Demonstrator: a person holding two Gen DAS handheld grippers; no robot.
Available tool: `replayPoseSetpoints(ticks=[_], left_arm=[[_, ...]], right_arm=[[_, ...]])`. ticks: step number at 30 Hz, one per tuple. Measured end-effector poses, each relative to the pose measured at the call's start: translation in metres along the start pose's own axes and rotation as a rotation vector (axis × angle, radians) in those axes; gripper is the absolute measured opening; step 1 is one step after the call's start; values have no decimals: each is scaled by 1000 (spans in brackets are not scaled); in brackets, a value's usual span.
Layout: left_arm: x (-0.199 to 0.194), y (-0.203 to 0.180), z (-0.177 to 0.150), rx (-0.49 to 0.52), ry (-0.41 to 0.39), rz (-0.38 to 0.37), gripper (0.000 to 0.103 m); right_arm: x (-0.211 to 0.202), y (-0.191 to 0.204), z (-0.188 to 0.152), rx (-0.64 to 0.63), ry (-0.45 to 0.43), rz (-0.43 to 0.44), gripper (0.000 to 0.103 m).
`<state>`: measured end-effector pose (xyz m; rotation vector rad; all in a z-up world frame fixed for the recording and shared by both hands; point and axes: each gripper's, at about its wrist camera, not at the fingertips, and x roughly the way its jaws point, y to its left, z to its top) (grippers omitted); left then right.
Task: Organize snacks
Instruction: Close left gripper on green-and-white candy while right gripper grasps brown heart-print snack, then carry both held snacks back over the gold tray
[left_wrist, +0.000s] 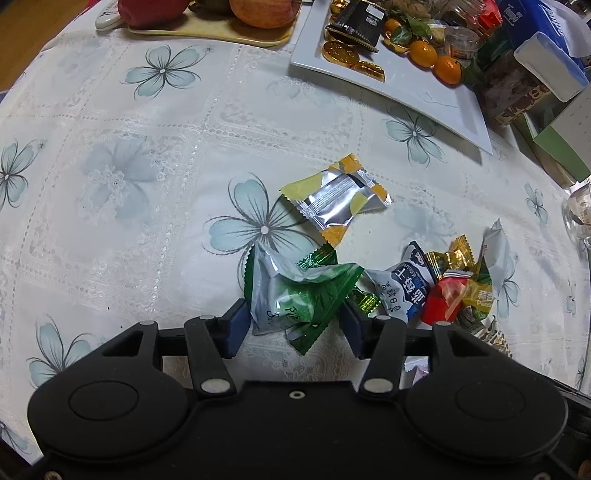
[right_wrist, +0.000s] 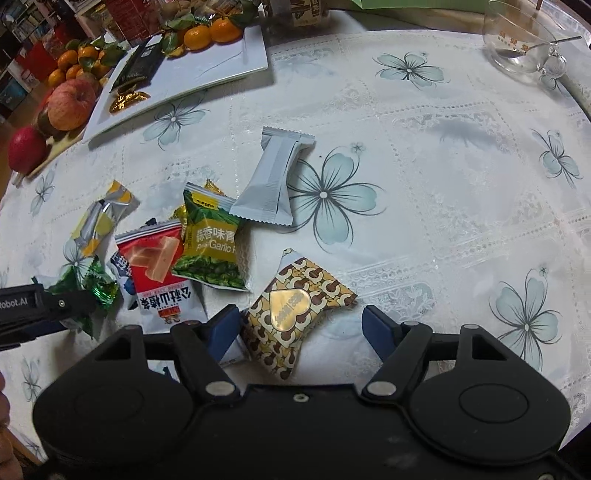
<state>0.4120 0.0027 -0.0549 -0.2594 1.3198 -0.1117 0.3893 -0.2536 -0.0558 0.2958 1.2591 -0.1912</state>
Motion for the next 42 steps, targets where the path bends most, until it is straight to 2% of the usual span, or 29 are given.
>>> replayPoseSetpoints(ticks=[1, 2, 6, 9, 12, 15, 18, 19, 21, 22, 24, 29, 34, 36, 38, 42], left_arm=[[0, -1, 0, 4, -3, 4, 58], [0, -1, 1, 5, -4, 8, 58], [1, 0, 2, -8, -18, 4, 58], [-5, 3, 3, -19, -50, -5, 48], [-9, 7, 5, -34, -52, -31, 46], [-7, 8, 6, -41, -35, -25, 46], [-3, 6, 5, -30, -28, 0, 48], [-4, 5, 4, -26, -29, 5, 48], [-4, 4, 4, -18, -30, 12, 48], [-4, 4, 4, -19, -29, 12, 48], [-4, 5, 3, -27, -26, 9, 48], [-5, 6, 4, -39, -24, 0, 47], [-5, 6, 3, -39, -22, 1, 47], [-6, 7, 3, -41, -21, -1, 47], [-7, 8, 3, -43, -21, -3, 47], [-11, 11, 3, -48, -26, -12, 47]], right_arm=[[1, 0, 0, 0, 0, 1, 75], [1, 1, -1, -1, -6, -4, 70], [-2, 5, -2, -54, -28, -1, 41], [-3, 2, -1, -47, -25, 20, 37], [-7, -3, 1, -27, -28, 36, 27], [-7, -9, 6, -6, -25, 42, 27], [-6, -16, 10, 39, -10, 58, 32], [-5, -18, 11, 53, -8, 63, 36], [-6, -19, 12, 67, -18, 55, 55], [-7, -18, 11, 72, -32, 37, 57], [-7, -17, 11, 71, -55, 18, 57], [-5, -13, 14, 108, -86, 40, 57], [4, -8, 17, 119, -112, -40, 53], [4, -6, 17, 104, -108, -50, 46], [4, -3, 16, 56, -104, -76, 34], [1, -6, 14, 41, -103, -74, 34]])
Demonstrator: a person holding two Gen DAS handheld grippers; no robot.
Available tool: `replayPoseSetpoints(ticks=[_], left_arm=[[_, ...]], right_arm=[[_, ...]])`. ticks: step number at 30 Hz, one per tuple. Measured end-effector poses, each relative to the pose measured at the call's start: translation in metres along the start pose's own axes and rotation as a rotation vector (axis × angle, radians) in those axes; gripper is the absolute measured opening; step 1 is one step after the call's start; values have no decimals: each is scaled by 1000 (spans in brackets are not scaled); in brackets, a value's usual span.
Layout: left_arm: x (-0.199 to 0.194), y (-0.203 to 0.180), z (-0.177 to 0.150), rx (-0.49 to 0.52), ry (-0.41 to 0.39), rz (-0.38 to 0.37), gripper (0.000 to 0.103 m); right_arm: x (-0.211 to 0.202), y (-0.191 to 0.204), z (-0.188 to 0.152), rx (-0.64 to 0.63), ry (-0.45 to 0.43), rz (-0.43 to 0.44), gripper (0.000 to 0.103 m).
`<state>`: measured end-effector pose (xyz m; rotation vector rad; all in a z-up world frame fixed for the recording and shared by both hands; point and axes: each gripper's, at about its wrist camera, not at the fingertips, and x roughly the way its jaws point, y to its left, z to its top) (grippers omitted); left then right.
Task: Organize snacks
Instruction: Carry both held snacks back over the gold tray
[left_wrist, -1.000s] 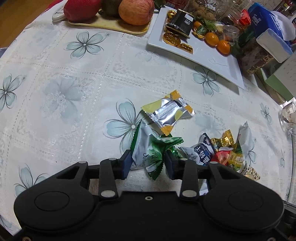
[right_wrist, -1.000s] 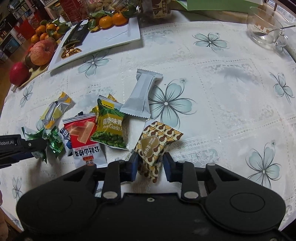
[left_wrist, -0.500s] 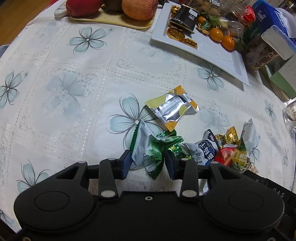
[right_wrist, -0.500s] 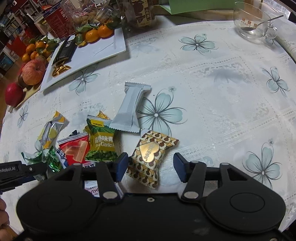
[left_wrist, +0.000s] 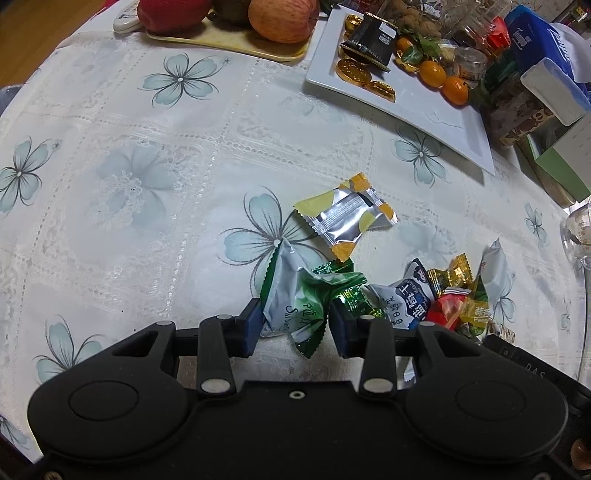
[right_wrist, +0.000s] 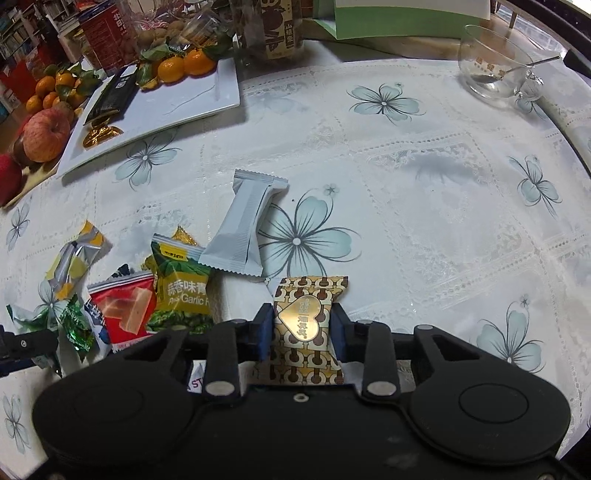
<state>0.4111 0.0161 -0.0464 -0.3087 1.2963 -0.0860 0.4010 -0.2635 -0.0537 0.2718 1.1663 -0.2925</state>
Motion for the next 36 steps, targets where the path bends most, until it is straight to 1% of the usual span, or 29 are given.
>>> replayPoseSetpoints(ticks=[4, 7, 11, 14, 16, 19, 22, 25, 27, 31, 36], left_arm=[[-9, 4, -3, -8, -5, -21, 47], [-23, 5, -11, -1, -21, -34, 46], [-54, 6, -36, 9, -56, -64, 46], [-81, 8, -66, 11, -88, -83, 46], [-94, 11, -89, 7, -85, -103, 46], [-111, 17, -126, -6, -61, -112, 46], [-123, 21, -159, -2, -34, -92, 46], [-132, 20, -192, 35, -19, -53, 46], [-135, 19, -212, 52, -6, -45, 46], [-137, 18, -244, 60, 32, -61, 47], [-134, 13, -276, 90, 31, -24, 47]], right_arm=[[-11, -7, -1, 11, -19, 22, 34], [-24, -14, -4, 14, -43, 45, 34], [-51, -26, -16, 28, -75, 107, 34], [-81, -34, -34, 27, -139, 154, 34], [-102, -39, -54, 24, -177, 174, 34], [-127, -48, -88, 22, -194, 218, 34], [-150, -56, -131, 27, -174, 266, 34], [-167, -61, -172, 19, -141, 303, 34], [-175, -62, -195, 0, -125, 311, 34], [-187, -61, -240, -47, -93, 304, 34], [-189, -63, -280, -88, -67, 285, 34]])
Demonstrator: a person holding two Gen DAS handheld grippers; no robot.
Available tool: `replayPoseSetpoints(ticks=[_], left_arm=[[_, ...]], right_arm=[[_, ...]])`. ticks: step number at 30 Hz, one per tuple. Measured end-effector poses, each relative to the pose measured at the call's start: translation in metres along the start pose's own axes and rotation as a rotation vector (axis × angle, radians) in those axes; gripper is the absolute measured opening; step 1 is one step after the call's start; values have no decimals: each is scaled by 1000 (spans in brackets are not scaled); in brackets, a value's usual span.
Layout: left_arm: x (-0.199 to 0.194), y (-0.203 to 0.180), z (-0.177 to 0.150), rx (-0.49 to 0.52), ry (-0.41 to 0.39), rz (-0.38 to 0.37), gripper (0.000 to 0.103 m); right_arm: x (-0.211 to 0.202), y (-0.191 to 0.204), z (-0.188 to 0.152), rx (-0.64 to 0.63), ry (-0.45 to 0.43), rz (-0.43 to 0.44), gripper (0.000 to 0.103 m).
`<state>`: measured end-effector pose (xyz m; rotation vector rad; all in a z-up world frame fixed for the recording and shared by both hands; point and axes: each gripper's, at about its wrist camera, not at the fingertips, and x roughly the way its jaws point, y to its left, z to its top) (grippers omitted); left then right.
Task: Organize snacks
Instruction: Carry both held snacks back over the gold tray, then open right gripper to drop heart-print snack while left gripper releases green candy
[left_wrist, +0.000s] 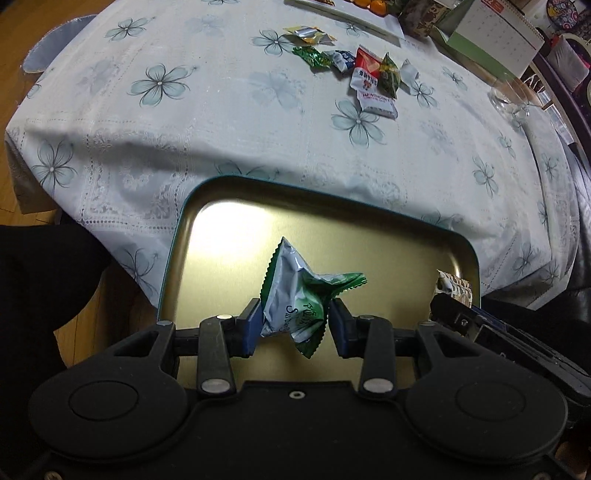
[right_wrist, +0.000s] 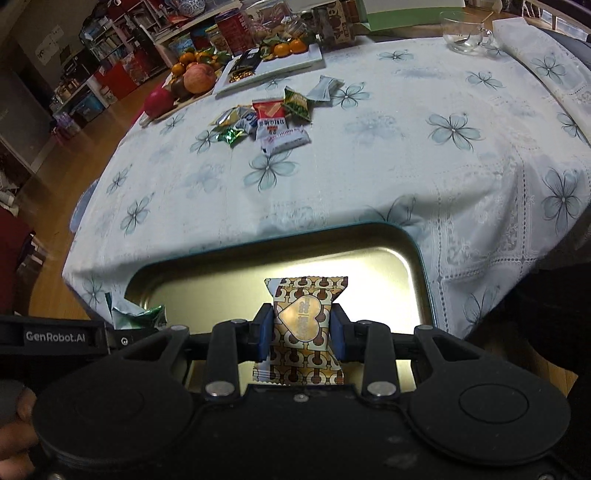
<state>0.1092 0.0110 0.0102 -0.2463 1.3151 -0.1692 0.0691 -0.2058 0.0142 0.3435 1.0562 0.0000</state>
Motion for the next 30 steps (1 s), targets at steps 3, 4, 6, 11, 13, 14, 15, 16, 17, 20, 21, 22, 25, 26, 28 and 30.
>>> replayPoseSetpoints(ticks=[3, 4, 6, 11, 13, 14, 15, 16, 17, 20, 21, 22, 25, 26, 28, 30], left_arm=[[6, -4, -13, 24, 24, 6, 47], [8, -5, -17, 29, 29, 13, 47], [11, -7, -22, 40, 28, 31, 47], [11, -10, -33, 67, 0, 61, 52], [10, -8, -35, 62, 3, 51, 52], [10, -7, -36, 57, 0, 48, 52], [9, -7, -37, 53, -8, 46, 53], [8, -6, -38, 50, -15, 48, 53], [7, -5, -39, 47, -22, 52, 53], [6, -4, -41, 49, -28, 57, 53], [6, -5, -41, 51, -27, 60, 53], [6, -5, -41, 51, -25, 66, 53], [7, -2, -42, 38, -19, 77, 53], [6, -1, -42, 32, -17, 74, 53], [7, 2, -42, 22, -12, 65, 53], [8, 4, -42, 15, -6, 57, 54]], right_arm=[[-2, -1, -20, -20, 2, -15, 34], [-3, -3, -25, -20, 4, -12, 34], [-4, -6, -34, -22, -2, -8, 34], [-5, -11, -52, -60, -41, -21, 34], [-5, -13, -54, -51, -44, -6, 34], [-6, -13, -53, -46, -46, 9, 36], [-7, -13, -53, -42, -54, 23, 37], [-9, -13, -54, -43, -68, 32, 37], [-11, -11, -54, -50, -82, 37, 37], [-14, -7, -56, -77, -109, 43, 46], [-15, -6, -57, -85, -116, 44, 49], [-15, -4, -58, -94, -120, 45, 50], [-16, 0, -61, -117, -135, 43, 51], [-17, 1, -61, -120, -140, 40, 52], [-18, 0, -62, -117, -150, 37, 53], [-18, -3, -61, -106, -149, 40, 54]])
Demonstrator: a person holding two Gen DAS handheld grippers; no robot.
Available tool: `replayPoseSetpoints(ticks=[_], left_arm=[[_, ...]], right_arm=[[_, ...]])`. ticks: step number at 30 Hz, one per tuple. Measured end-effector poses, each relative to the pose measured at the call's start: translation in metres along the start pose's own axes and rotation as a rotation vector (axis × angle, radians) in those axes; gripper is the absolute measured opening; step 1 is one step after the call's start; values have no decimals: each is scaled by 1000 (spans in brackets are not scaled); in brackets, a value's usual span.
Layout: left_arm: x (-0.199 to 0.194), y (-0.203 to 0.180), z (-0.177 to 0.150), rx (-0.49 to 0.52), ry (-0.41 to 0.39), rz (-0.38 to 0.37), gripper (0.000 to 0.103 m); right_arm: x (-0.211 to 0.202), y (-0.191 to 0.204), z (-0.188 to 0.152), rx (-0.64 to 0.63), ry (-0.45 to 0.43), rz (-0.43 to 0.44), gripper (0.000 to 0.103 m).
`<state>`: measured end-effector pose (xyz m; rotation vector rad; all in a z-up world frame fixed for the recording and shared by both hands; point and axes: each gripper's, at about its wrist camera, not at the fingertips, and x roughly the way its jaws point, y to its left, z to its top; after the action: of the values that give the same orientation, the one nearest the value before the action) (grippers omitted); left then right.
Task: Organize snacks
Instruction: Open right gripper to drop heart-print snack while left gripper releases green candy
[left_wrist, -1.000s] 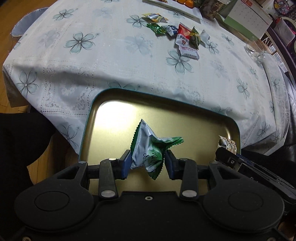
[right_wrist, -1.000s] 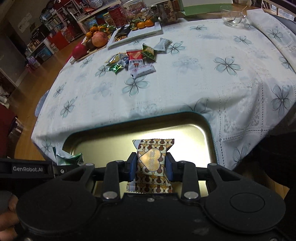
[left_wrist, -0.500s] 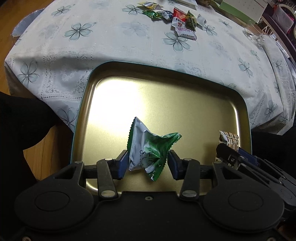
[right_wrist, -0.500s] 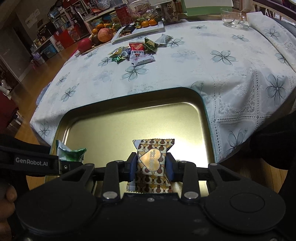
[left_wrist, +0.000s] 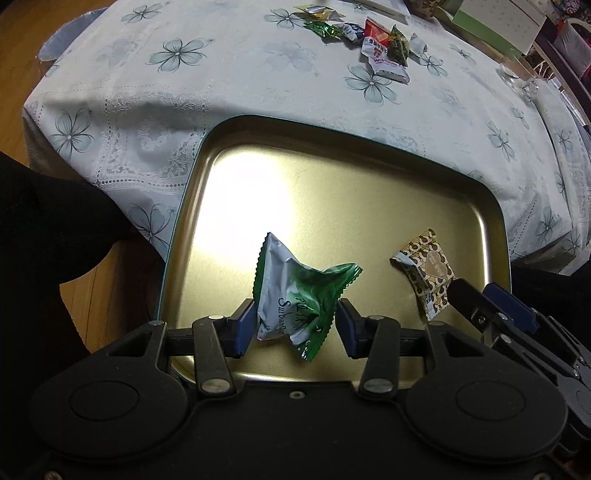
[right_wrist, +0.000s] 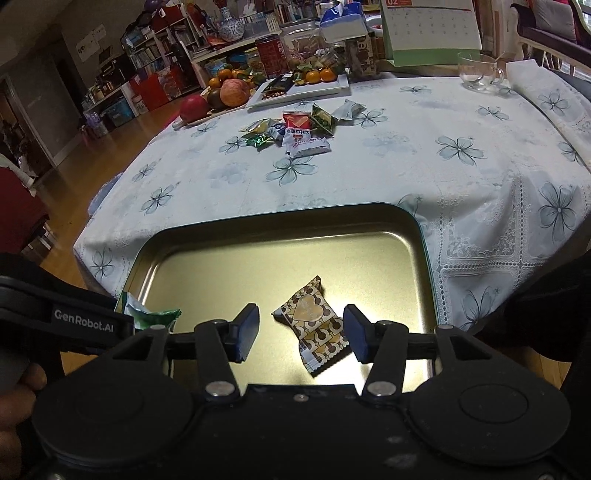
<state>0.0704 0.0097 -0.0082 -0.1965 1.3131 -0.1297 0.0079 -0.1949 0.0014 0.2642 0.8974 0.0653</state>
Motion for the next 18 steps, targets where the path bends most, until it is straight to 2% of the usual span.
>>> replayPoseSetpoints(ticks=[6, 11, 18], left_arm=[[2, -1, -1, 10, -5, -2, 54], [-2, -5, -1, 30, -24, -17, 60], [-4, -6, -1, 23, -44, 17, 61]], right_arm=[[1, -5, 1, 44, -1, 11, 55], [0, -6, 1, 48, -4, 16, 55], [-1, -9, 0, 69, -11, 12, 56]])
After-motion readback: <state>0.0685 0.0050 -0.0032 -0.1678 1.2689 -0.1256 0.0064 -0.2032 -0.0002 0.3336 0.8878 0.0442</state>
